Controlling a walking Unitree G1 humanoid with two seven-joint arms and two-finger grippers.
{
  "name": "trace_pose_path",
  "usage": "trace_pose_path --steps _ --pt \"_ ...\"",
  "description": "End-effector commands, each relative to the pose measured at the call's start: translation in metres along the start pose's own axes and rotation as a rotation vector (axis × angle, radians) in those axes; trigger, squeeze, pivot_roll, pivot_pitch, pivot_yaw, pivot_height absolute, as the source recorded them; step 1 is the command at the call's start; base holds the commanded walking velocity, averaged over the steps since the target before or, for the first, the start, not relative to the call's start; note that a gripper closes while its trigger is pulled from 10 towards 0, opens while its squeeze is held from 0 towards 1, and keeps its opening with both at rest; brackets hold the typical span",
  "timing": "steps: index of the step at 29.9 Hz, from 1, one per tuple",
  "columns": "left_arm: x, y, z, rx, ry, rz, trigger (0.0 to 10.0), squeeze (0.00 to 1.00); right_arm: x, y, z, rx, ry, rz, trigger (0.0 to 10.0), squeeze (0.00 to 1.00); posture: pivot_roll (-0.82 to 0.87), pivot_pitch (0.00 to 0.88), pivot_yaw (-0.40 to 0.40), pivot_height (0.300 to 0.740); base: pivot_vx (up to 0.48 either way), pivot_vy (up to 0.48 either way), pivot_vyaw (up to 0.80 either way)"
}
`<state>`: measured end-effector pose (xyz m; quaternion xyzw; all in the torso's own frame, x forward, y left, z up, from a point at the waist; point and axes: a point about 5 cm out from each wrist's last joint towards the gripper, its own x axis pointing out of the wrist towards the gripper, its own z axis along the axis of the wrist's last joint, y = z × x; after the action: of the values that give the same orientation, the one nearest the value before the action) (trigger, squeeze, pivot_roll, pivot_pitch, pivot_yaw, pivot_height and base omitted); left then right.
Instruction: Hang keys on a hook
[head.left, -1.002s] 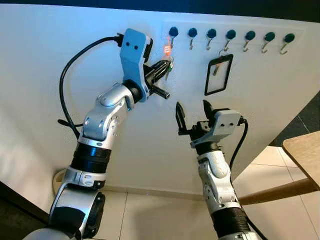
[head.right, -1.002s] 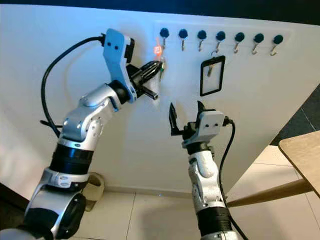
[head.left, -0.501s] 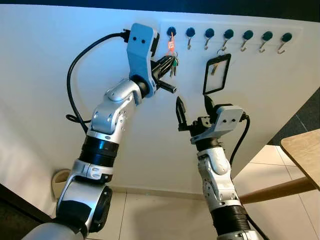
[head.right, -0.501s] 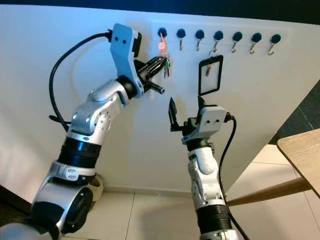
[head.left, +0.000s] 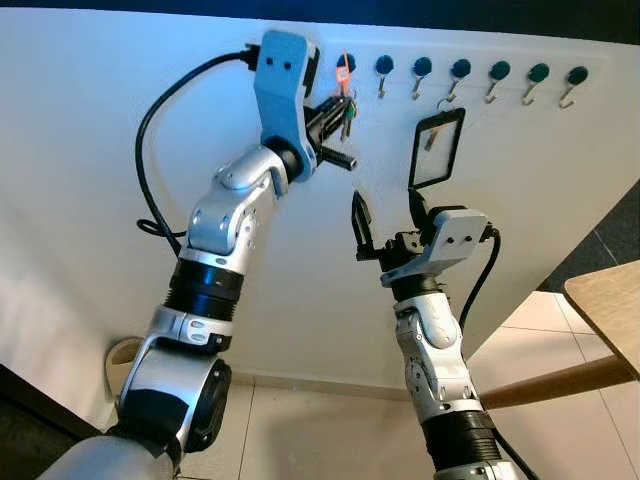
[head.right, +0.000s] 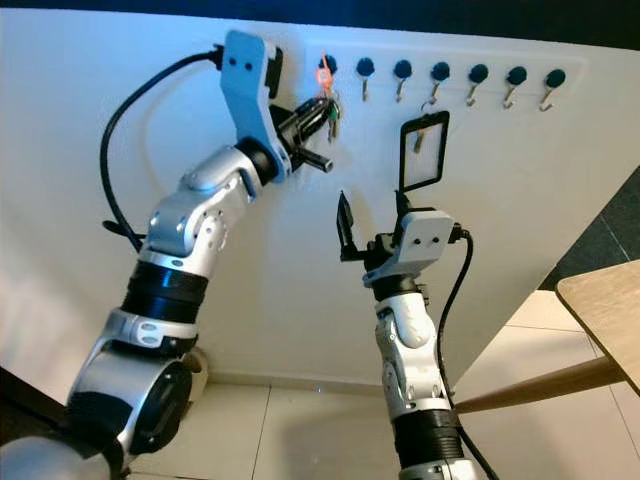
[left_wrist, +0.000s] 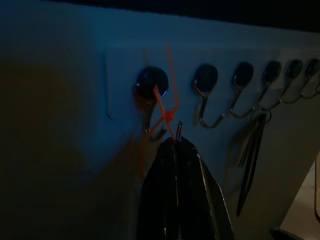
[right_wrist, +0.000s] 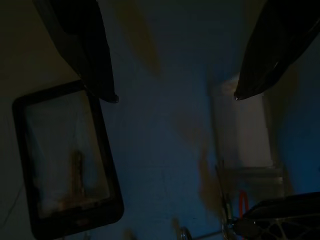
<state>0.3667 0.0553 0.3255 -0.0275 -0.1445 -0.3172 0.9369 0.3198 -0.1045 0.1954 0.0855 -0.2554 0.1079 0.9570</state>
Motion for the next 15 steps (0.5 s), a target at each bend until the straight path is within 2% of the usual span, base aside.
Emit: trace_pose_path --steps 1,15 --pt "0.004 -0.001 0.004 -0.033 -0.013 -0.002 10.0 0.0 0.0 0.0 0.003 0.0 -0.006 -0.004 10.0 0.0 0.0 0.102 -0.006 0.74 0.0 0.0 0.0" --pt "0.003 0.002 -0.007 -0.092 0.09 -0.016 10.0 0.0 0.001 0.0 0.003 0.002 0.0 -0.002 10.0 0.0 0.01 0.106 -0.008 0.74 0.0 0.0 0.0"
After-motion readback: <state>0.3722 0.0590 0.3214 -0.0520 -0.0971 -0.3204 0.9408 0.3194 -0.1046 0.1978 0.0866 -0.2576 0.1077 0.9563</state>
